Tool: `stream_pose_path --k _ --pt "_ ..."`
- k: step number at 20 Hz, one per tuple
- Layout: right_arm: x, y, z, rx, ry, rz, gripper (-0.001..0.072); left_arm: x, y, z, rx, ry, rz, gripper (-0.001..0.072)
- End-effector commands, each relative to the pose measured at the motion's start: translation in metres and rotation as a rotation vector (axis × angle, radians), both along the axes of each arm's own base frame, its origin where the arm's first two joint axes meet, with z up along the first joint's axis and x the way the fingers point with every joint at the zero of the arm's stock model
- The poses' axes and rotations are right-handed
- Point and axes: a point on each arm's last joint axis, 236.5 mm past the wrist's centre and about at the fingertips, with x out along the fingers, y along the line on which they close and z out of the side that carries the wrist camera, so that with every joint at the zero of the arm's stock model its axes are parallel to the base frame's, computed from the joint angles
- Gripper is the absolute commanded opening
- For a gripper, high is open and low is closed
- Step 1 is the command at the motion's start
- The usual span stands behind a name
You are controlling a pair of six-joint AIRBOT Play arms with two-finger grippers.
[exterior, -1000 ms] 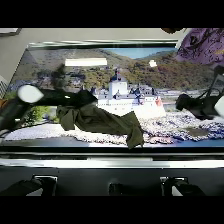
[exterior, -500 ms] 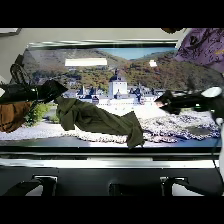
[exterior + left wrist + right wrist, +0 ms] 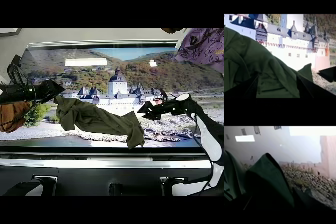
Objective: Fold the clothes and pants, and hang the long-sleeved shirts on hangers.
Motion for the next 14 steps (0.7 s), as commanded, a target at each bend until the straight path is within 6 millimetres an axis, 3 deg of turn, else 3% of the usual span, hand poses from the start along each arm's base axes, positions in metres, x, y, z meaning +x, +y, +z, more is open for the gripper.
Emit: stream_pose_path --k 1,4,8,9,11,12,14 --pt "-0.001 0.004 -0.015 0.01 0.011 0.017 0.049 0.0 0.001 0.0 0.004 -0.001 0.002 0.0547" --pt "-0.005 0.01 -0.024 0.043 0.048 0.017 0.049 0.0 0.001 0.0 0.004 -0.001 0.002 0.0547" --pt "-0.019 0.041 -0.035 0.064 0.074 0.09 0.0465 0.0 0.008 -0.002 -0.043 0.052 0.075 0.058" --pt "-0.021 0.047 -0.038 0.059 0.076 0.103 0.0423 -0.003 0.015 -0.005 -0.046 0.075 0.088 0.0626" --pt "-0.018 0.047 -0.036 0.056 0.078 0.083 0.0113 -0.016 0.037 -0.017 -0.001 0.142 0.099 0.0626" --pt "-0.015 0.043 -0.033 0.056 0.068 0.073 0.004 -0.023 0.052 -0.023 0.028 0.181 0.114 0.0626" --pt "-0.008 0.033 -0.022 0.053 0.038 0.05 0.003 -0.037 0.074 -0.035 0.056 0.216 0.13 0.0626"
